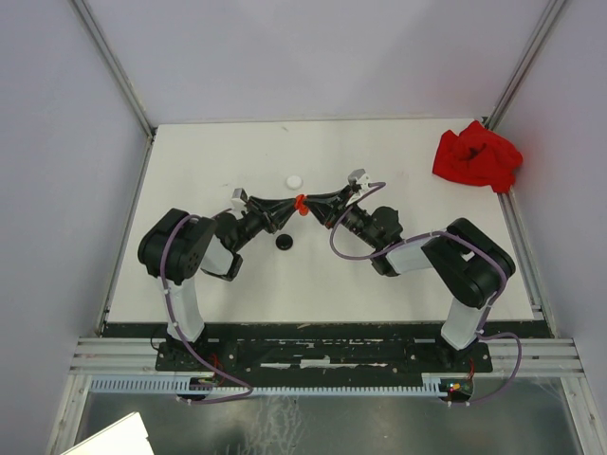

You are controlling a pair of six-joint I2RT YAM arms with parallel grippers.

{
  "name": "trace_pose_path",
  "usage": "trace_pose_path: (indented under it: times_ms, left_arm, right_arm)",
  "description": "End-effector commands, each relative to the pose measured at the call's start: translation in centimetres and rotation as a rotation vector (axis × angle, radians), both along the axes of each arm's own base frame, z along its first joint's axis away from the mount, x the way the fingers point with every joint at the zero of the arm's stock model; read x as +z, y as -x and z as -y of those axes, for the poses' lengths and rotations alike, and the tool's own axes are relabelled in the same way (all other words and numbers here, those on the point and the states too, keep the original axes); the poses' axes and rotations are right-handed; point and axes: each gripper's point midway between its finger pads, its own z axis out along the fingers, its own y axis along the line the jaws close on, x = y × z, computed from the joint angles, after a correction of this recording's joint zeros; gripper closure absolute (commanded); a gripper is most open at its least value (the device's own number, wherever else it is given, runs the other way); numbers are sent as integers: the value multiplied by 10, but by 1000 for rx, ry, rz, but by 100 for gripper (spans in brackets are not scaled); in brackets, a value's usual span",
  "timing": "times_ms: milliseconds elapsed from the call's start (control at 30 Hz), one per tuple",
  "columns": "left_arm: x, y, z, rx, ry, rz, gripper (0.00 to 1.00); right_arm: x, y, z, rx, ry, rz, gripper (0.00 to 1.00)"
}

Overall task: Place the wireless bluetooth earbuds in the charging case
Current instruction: Place the earbud in the charging case.

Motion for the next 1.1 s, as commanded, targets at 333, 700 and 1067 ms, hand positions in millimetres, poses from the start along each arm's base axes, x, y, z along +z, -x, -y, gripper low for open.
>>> trace_pose_path:
  times_ms: [333,700,1067]
  left_arm:
    - [76,15,-2,-3,106,265,97]
    - [79,16,-2,-4,109,272,97]
    - [81,17,-3,0,112,276,97]
  right_arm:
    - [10,-3,1,-21,-33,45,99]
    - [9,-5,3,-36,-29,44,99]
    - [5,-5,6,-46,-27,33,99]
